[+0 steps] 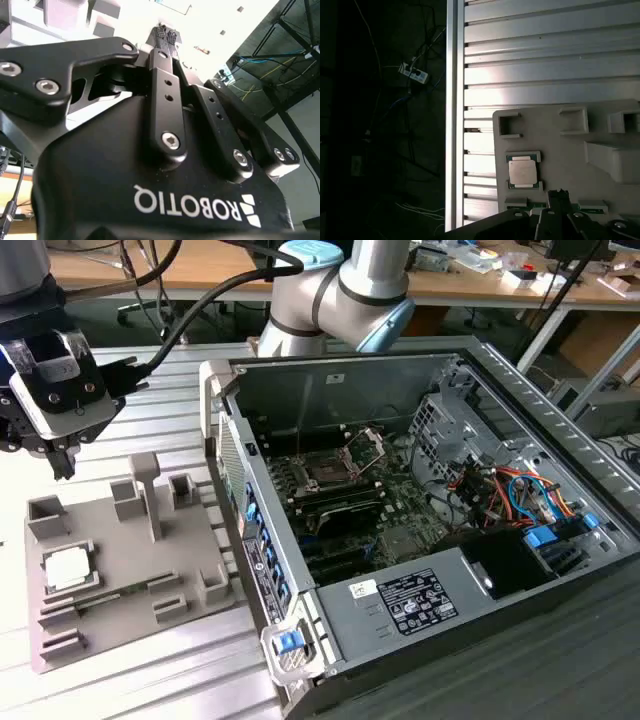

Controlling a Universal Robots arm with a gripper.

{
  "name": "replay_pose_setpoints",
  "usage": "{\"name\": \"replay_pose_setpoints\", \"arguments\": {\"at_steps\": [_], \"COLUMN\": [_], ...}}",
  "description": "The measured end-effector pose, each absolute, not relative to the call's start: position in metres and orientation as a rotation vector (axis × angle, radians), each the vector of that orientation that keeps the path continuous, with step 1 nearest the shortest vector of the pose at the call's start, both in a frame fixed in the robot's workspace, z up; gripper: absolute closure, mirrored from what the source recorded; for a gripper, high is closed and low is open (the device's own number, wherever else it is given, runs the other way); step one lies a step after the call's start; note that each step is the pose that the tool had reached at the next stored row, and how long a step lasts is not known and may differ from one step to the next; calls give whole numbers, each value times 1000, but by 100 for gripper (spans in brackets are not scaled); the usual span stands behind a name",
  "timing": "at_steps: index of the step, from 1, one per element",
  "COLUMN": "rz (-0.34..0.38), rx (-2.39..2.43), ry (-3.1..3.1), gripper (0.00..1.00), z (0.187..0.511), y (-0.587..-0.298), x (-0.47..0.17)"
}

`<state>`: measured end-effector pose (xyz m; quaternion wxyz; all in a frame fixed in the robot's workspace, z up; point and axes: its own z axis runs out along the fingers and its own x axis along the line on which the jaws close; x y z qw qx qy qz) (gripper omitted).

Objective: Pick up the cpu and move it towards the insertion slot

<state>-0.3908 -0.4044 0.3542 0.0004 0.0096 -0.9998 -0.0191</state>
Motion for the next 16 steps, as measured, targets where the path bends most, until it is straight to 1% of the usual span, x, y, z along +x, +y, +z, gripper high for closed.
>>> {"name": "replay_pose_setpoints", "arguments": {"at_steps": [16], "rz": [-60], "rx": [30], "ry": [-3140], "gripper": [89], "z": [349], "y": [-408], "x": [-403]}}
